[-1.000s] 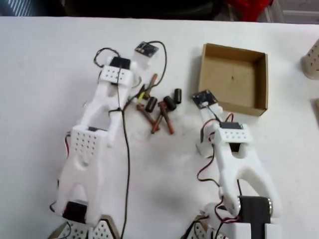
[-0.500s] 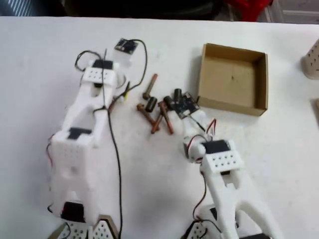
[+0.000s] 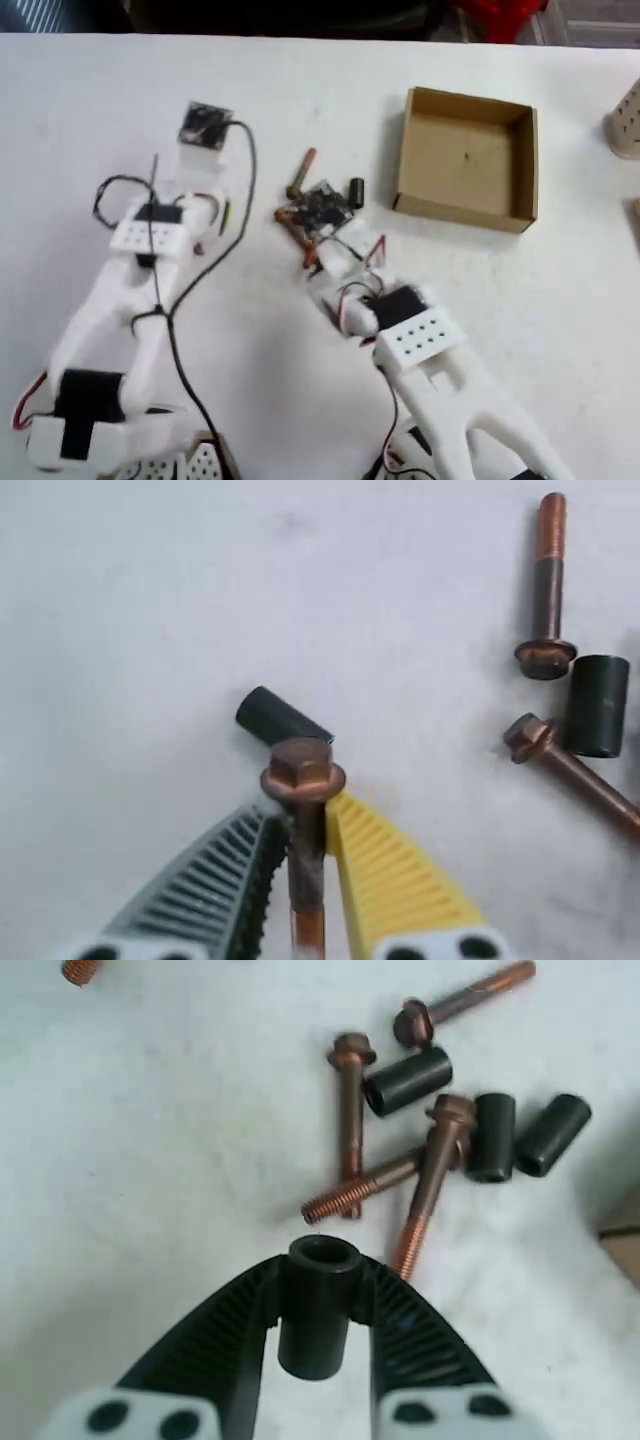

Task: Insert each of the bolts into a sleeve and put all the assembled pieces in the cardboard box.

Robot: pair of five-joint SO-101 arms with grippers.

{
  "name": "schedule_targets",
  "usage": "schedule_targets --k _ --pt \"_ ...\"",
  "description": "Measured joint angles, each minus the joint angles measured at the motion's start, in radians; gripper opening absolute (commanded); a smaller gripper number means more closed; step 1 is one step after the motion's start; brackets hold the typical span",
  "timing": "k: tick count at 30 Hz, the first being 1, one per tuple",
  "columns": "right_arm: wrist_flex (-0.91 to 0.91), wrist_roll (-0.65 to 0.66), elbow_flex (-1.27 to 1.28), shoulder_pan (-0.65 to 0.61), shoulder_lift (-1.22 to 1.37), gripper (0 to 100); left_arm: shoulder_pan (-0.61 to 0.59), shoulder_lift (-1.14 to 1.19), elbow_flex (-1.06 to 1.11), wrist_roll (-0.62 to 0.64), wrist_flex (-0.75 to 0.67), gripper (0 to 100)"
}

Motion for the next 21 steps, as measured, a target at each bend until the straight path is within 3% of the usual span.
schedule_targets --k 8,13,17,21 --pt "0.034 -0.1 -0.052 -0.084 0.017 1.8 -0.031 -0.063 0.091 0.006 -0.058 2" --pt "-0.023 -0.342 -0.072 -0.078 0.106 1.8 -0.031 -0.066 0.094 0.009 -0.068 2" --pt "-0.193 -0.397 -0.029 -0.075 0.143 1.8 -0.031 -0.066 0.094 0.011 -0.071 2" --pt "-0.499 -0.404 0.1 -0.075 0.144 1.8 -0.031 -0.066 0.098 0.011 -0.098 2"
